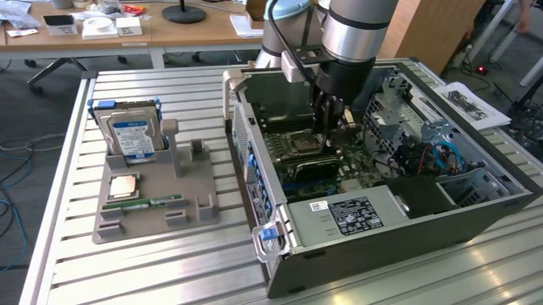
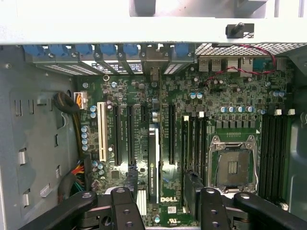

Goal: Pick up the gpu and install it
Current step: 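Press down on the gpu until it lock into place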

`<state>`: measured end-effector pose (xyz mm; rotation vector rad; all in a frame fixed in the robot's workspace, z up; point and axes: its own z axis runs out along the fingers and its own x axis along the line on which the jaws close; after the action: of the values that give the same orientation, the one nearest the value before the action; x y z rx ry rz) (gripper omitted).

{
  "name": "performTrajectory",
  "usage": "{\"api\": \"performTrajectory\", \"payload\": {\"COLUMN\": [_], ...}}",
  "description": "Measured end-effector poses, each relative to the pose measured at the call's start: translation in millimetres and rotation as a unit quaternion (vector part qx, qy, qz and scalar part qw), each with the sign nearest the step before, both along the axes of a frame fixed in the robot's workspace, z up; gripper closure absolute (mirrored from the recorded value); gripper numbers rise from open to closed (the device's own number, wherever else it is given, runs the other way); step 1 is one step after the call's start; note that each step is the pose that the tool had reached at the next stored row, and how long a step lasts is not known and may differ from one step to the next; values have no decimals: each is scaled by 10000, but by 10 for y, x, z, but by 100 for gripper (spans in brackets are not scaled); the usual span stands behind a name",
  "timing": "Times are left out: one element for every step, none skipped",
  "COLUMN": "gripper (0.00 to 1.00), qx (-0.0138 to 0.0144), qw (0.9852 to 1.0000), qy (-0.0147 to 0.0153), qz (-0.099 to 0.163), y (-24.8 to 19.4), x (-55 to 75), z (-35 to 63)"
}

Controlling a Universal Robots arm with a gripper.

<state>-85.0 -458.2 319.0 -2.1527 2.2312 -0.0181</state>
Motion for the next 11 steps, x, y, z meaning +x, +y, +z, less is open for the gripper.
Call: {"api": "performTrajectory", "payload": {"gripper": [48,48,48,48,48,48,48,48,48,48,48], "qx": [0,0,0,0,0,0,0,0,0,0,0], "qw": [10000,10000,10000,10000,10000,10000,10000,10000,10000,10000,10000], "qy": [0,0,0,0,0,0,0,0,0,0,0], "qz": [0,0,0,0,0,0,0,0,0,0,0], "y": [0,0,0,0,0,0,0,0,0,0,0], "x": [0,0,0,0,0,0,0,0,0,0,0], "z": [0,0,0,0,0,0,0,0,0,0,0]}}
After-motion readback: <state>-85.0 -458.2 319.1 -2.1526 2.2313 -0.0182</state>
